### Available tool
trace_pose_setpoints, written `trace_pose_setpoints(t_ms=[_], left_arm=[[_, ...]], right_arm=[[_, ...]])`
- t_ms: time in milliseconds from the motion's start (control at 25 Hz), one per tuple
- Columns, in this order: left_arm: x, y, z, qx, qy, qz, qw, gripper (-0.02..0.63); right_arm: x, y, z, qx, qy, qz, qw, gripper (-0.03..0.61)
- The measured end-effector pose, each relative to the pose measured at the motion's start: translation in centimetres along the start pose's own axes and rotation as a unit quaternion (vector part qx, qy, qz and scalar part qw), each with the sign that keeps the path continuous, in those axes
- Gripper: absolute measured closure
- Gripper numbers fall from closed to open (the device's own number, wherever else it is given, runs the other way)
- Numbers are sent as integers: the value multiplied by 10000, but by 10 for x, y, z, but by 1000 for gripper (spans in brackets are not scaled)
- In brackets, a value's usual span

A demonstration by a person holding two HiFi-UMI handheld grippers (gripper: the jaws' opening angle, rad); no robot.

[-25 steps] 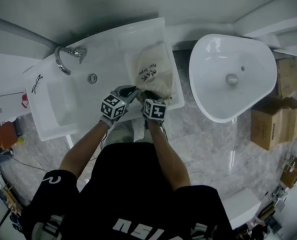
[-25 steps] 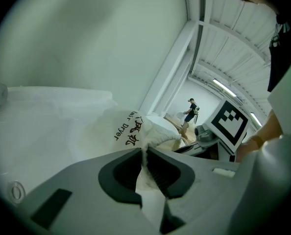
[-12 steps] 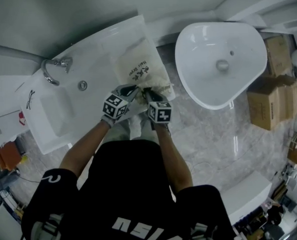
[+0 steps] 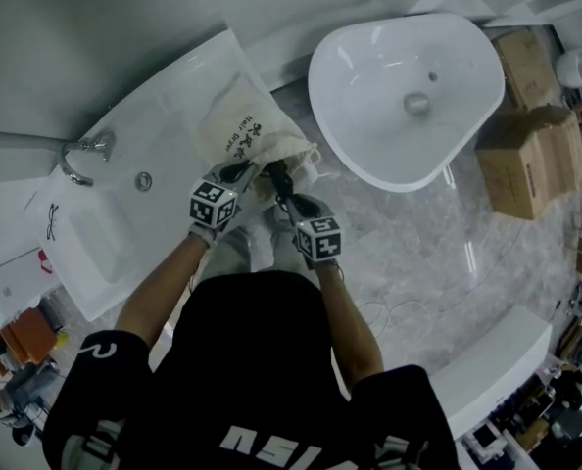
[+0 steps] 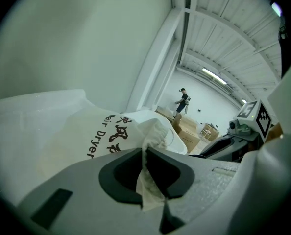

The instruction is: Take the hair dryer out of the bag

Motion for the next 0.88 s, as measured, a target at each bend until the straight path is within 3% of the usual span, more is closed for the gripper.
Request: trace_pose_setpoints(t_ms=[360, 480, 680, 880], left_arm=[[-7, 2, 2, 80, 83, 30, 9999, 580], [-8, 4, 1, 71, 88, 14, 9999, 580], [-8, 0, -7, 24, 80, -83, 9999, 580], [-11, -1, -13, -26, 4, -156, 9999, 580]], right_arm=[[-13, -19, -11, -125, -121, -255, 9995, 504], [-12, -2, -11, -196, -225, -330, 9990, 409], [-2, 25, 23, -18, -61, -769, 9970, 315], [2, 31, 57, 510, 53, -929, 9944, 279]])
Point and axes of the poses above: the fingertips, and each gripper's own axes: z forward along the fingers, x to its left, y out of its top, the point moved 7 cm from there along -z, backward along the fingers, and after that the axes turned 4 degrees about -x, right-handed, at the moved point
